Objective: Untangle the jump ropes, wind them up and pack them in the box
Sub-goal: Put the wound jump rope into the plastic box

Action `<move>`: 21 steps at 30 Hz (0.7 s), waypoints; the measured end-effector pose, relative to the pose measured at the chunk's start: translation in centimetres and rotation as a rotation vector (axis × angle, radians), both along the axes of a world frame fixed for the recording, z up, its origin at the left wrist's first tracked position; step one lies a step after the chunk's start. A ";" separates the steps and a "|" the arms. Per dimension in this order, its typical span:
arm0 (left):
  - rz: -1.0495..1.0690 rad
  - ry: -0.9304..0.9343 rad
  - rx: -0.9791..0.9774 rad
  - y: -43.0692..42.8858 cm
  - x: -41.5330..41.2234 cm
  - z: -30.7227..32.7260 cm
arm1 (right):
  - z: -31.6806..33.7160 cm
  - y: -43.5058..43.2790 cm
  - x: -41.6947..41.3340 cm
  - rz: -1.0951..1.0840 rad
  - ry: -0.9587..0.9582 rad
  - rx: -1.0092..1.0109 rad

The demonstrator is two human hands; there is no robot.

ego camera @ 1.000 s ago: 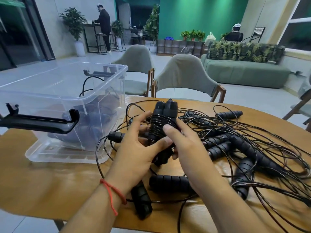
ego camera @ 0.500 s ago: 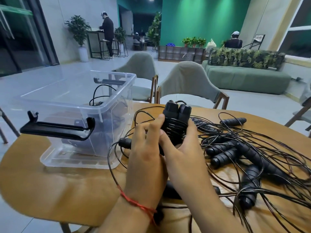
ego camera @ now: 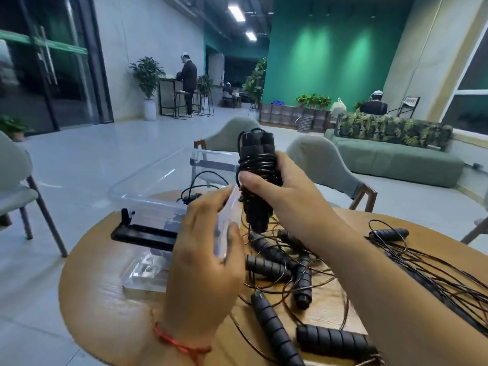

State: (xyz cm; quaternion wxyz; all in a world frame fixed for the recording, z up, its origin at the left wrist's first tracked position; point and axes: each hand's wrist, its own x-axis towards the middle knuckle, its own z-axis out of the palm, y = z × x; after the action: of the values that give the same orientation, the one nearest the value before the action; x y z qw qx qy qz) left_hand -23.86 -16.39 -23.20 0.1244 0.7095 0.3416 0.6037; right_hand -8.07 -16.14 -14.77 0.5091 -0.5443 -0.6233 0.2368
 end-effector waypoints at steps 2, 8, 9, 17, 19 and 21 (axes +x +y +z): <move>0.099 -0.009 -0.075 1.8 -2.3 -0.2 | 1.6 2.9 -1.2 0.025 -0.084 -0.014; 0.251 -0.032 -0.239 5.2 -6.9 -1.0 | 3.6 10.6 -5.0 0.123 -0.293 -0.094; 0.258 -0.033 -0.236 5.3 -7.1 -0.9 | 3.6 11.7 -5.5 0.126 -0.360 -0.120; 0.251 -0.112 -0.277 5.9 -7.4 -1.0 | 1.1 15.9 -7.3 0.414 -0.755 -0.464; 0.257 -0.097 -0.274 5.9 -7.4 -1.1 | 0.7 17.2 -7.8 0.499 -0.716 -0.602; 0.254 -0.081 -0.272 5.9 -7.4 -1.1 | 0.5 18.7 -7.7 0.547 -0.642 -0.767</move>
State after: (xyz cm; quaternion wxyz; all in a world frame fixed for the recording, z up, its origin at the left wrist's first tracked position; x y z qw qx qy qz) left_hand -31.29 -10.48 -24.26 0.1557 0.6123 0.5017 0.5909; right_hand -15.82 2.52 -14.29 -0.0198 -0.5538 -0.7343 0.3922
